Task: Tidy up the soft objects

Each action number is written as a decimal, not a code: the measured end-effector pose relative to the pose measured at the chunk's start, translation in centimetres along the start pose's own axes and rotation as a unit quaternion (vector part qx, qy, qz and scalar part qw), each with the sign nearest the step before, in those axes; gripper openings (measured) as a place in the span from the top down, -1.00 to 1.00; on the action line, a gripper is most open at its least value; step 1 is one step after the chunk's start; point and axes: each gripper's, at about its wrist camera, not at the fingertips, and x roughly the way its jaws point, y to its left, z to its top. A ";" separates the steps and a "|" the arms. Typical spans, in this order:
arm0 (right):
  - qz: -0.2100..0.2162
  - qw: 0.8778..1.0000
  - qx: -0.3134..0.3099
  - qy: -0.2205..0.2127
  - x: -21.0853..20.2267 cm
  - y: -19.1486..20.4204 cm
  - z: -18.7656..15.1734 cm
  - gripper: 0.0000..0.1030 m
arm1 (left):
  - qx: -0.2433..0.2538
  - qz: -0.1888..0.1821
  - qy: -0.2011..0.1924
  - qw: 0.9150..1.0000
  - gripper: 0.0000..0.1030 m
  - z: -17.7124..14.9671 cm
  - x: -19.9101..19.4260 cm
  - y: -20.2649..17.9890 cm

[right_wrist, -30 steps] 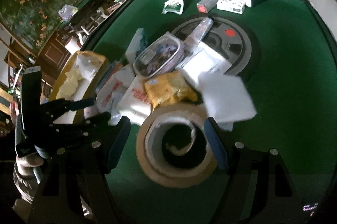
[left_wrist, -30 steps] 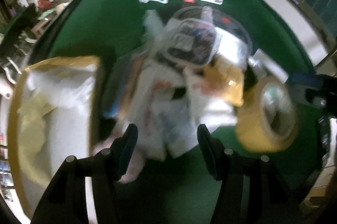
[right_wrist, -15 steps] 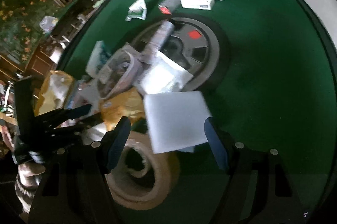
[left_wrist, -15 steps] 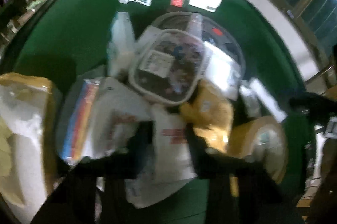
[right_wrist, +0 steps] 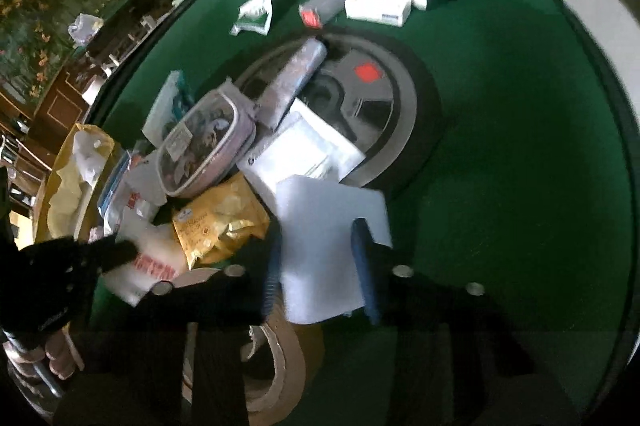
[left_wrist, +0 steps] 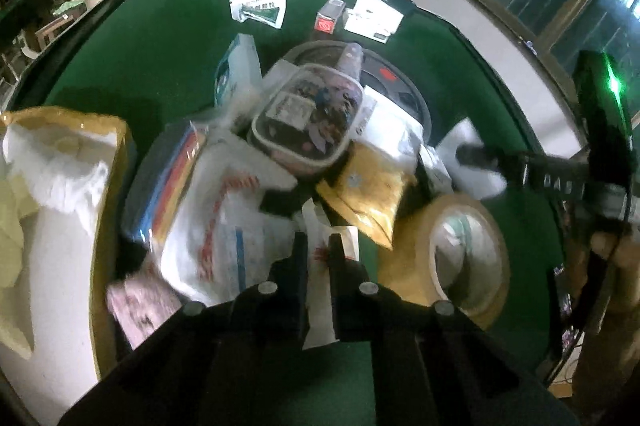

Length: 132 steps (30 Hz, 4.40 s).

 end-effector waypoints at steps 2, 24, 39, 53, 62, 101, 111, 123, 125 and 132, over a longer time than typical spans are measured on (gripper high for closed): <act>-0.013 1.000 -0.008 -0.017 -0.9 0.1 -0.2 0.53 | -0.003 -0.007 -0.001 1.000 0.84 -0.6 -0.2 -0.1; -0.095 0.994 0.052 -0.010 -2.6 -2.1 -3.7 0.72 | -0.015 -0.046 -0.014 0.999 0.56 -3.3 0.9 0.8; -0.120 0.992 0.024 -0.025 -4.4 1.6 -3.8 0.73 | -0.016 -0.079 -0.025 0.996 0.64 -4.3 1.4 0.8; -0.108 0.993 0.034 -0.025 -3.9 0.9 -3.9 0.74 | -0.009 -0.074 -0.035 0.997 0.84 -5.2 -0.8 0.8; -0.102 0.994 0.036 -0.025 -3.8 1.1 -3.9 0.73 | -0.014 -0.078 -0.027 0.996 0.81 -5.5 -0.5 0.7; -0.100 0.993 0.054 0.005 -1.6 -0.7 -5.5 0.74 | 0.001 -0.050 -0.017 0.999 0.87 -6.5 0.3 -0.3; -0.100 0.994 0.053 0.001 -2.0 -0.5 -5.5 0.74 | 0.002 -0.048 -0.017 0.999 0.87 -6.6 0.2 -0.4; -0.095 0.994 0.052 -0.003 -2.3 -0.5 -5.6 0.74 | -0.001 -0.042 -0.017 0.999 0.87 -6.9 0.3 -0.6; -0.093 0.994 0.052 -0.005 -2.5 -0.4 -5.7 0.73 | -0.001 -0.041 -0.016 0.999 0.87 -7.0 0.4 -0.6; -0.084 0.995 0.050 -0.012 -3.2 -0.5 -6.0 0.73 | 0.000 -0.034 -0.014 0.999 0.87 -6.9 0.5 -1.1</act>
